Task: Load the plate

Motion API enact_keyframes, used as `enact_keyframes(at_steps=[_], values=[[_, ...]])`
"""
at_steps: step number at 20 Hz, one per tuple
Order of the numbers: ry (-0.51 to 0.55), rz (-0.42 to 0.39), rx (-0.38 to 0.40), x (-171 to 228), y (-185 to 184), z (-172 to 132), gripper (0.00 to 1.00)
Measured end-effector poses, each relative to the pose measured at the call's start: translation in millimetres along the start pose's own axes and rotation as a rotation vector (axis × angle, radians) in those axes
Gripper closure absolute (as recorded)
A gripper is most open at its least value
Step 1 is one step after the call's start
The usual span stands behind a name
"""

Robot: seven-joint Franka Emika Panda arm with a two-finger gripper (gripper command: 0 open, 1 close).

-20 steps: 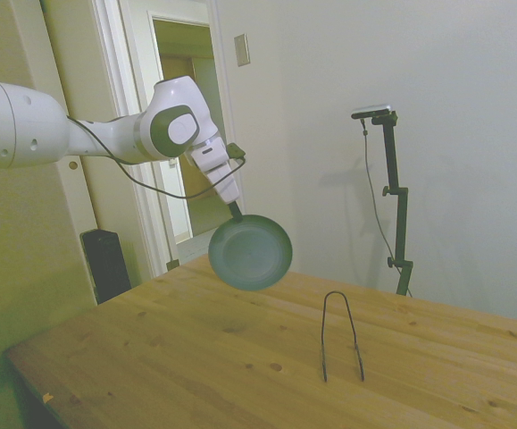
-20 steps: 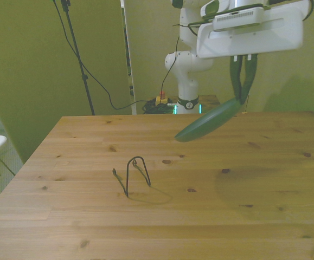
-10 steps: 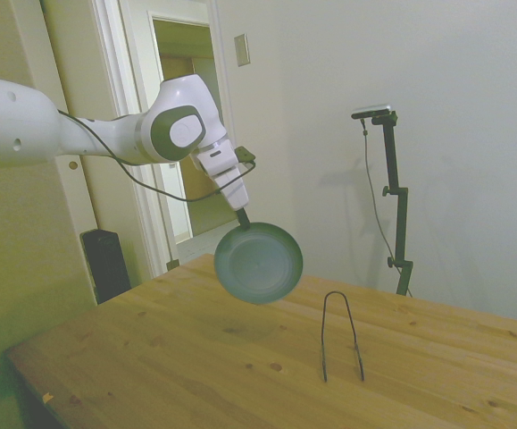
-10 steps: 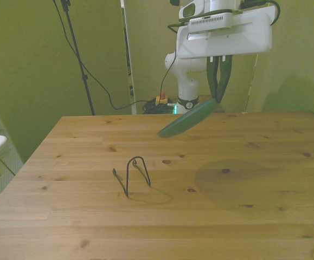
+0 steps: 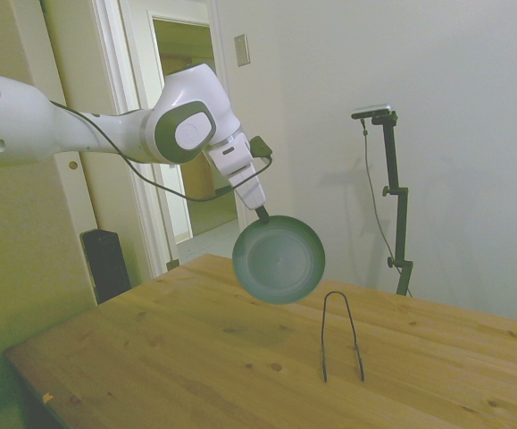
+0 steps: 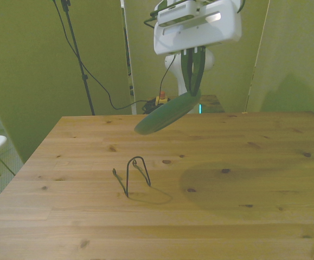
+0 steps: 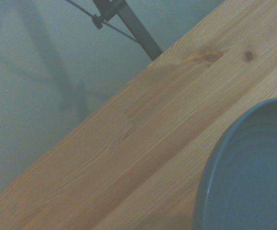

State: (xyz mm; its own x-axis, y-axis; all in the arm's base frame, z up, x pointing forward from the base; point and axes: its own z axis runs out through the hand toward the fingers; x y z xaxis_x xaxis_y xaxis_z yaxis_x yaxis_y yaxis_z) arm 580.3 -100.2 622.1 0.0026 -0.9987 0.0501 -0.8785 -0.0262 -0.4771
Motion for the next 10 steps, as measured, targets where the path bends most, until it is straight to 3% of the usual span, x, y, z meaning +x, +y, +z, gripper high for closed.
enact_keyframes(at_steps=[10], values=[[-0.024, 0.114, 0.095, 53, 5, 32, 1.00]])
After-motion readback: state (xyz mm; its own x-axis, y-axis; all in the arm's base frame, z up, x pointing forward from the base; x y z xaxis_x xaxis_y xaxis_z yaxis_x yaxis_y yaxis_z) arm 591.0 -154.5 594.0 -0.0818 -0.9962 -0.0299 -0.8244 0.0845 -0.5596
